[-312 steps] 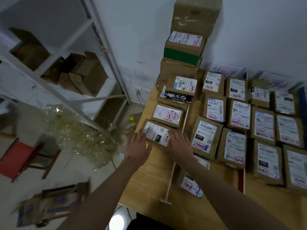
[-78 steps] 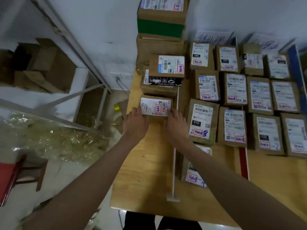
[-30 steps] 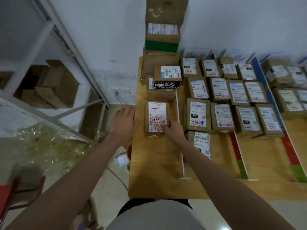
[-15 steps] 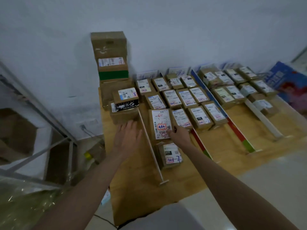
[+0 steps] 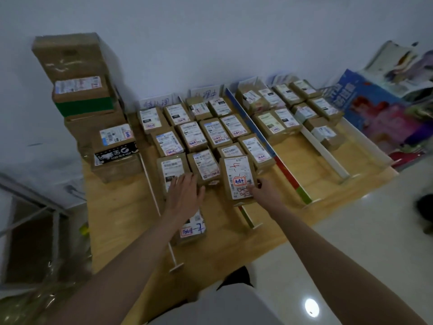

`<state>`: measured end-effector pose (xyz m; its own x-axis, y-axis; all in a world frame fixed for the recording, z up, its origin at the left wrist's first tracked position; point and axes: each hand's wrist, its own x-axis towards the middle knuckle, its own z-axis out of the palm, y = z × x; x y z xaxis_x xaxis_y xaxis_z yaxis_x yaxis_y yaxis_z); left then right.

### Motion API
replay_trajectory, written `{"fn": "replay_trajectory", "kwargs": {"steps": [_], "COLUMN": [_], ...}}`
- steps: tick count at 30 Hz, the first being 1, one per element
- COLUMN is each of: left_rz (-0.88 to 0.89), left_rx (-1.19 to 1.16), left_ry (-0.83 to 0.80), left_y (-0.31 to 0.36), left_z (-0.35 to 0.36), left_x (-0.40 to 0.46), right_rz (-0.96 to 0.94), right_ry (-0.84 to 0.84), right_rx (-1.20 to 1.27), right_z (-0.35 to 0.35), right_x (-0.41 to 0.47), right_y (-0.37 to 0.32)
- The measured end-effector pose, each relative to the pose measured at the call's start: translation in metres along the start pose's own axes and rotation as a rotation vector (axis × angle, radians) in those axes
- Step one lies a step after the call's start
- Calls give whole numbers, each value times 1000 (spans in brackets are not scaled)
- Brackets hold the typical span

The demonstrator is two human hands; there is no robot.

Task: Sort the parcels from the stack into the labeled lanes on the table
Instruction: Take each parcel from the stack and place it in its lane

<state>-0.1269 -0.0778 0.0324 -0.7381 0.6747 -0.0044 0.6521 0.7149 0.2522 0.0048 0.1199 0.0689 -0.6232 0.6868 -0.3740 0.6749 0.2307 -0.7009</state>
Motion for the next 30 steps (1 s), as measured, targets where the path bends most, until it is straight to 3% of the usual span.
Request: {"fn": "replay_trajectory", "kwargs": {"steps": [4, 13, 22, 30], "left_rz": [-67, -231, -386, -455], "left_rx": [5, 35, 40, 65], "left_ry": [-46, -84, -70, -80], "left_y": [46, 118, 122, 123], "left_z": [30, 81, 94, 101], "left_x": [20, 25, 10, 5], "right_rz": [0, 34, 69, 13], "right_ry": [-27, -254, -414, -393], "right_rx": [-42, -109, -172, -178], "right_z": [-37, -74, -45, -18], "right_x": [36, 88, 118, 141], "right_y": [33, 113, 131, 125]}}
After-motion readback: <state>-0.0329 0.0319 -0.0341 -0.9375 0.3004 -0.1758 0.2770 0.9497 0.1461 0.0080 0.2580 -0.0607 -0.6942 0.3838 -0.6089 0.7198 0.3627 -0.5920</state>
